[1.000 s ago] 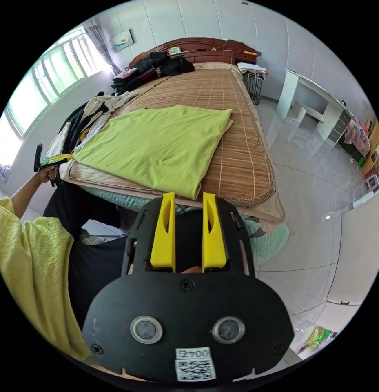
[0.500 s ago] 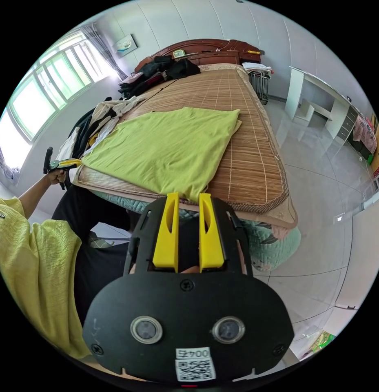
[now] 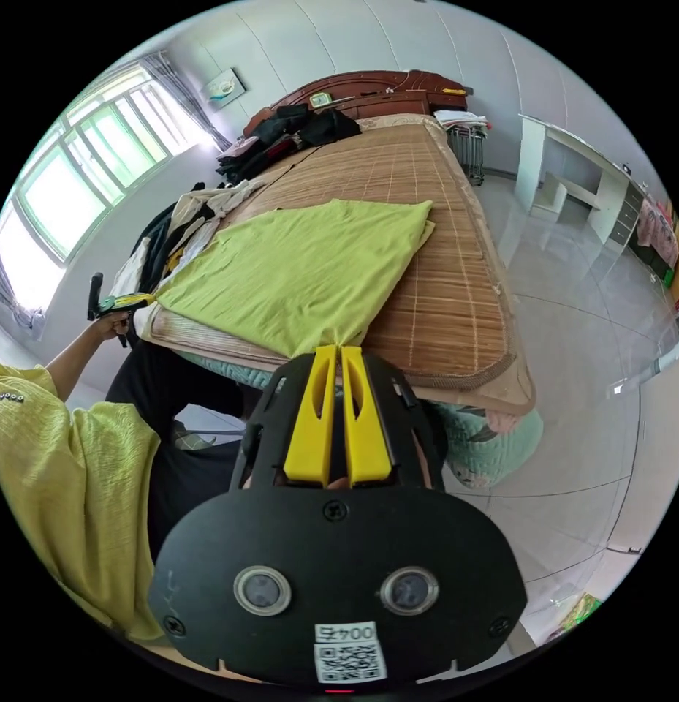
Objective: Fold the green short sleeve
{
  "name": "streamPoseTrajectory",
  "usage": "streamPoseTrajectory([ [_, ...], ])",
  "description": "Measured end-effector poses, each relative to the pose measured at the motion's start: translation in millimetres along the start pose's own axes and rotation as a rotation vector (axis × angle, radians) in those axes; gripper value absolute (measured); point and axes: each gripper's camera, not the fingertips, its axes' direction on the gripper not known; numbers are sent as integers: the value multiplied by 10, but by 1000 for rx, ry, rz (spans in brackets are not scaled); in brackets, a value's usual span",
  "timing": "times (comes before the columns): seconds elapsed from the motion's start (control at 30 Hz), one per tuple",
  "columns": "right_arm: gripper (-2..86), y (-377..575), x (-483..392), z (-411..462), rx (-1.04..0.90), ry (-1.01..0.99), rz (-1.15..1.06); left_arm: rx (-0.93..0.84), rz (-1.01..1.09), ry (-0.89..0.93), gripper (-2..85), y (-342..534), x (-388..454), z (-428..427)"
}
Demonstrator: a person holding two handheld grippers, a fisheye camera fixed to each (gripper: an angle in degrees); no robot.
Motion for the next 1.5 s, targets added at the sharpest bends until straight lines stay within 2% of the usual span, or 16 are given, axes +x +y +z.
streamPoseTrajectory([
  [0.03,-2,15,38,-58,0,49,6,9,-26,37,6,84,-28,-9],
  [0.17,-5,152,260,69,-71,24,59,-10,-34,46,5,236,89,53],
  [0.4,3,229,220,122,-85,30,89,-18,-59,67,9,306,214,-13],
  [0.5,23,238,251,77,-100,-28,119,-25,-76,-7,12,340,242,-175],
  [0.57,64,270,222,-77,-92,51,134,-1,-83,-43,14,367,270,-339],
  [0.7,71,270,99,-360,21,100,161,68,-31,-113,15,88,593,-560],
  [0.8,66,103,-89,-351,82,67,130,64,15,-151,11,-338,891,-354],
  [0.97,51,-132,-156,134,-82,132,110,-99,68,-152,4,-665,1147,301],
  [1.0,51,-122,-129,193,-116,146,112,-87,68,-165,3,-637,1179,371],
  [1.23,79,177,227,-288,-11,-32,234,-47,2,-129,2,-589,1161,337],
  [1.3,79,286,231,-301,-34,-38,221,-47,-11,-120,2,-594,1153,334],
  [1.5,81,289,-194,-242,-80,128,4,-54,-34,-98,2,-622,1137,319],
])
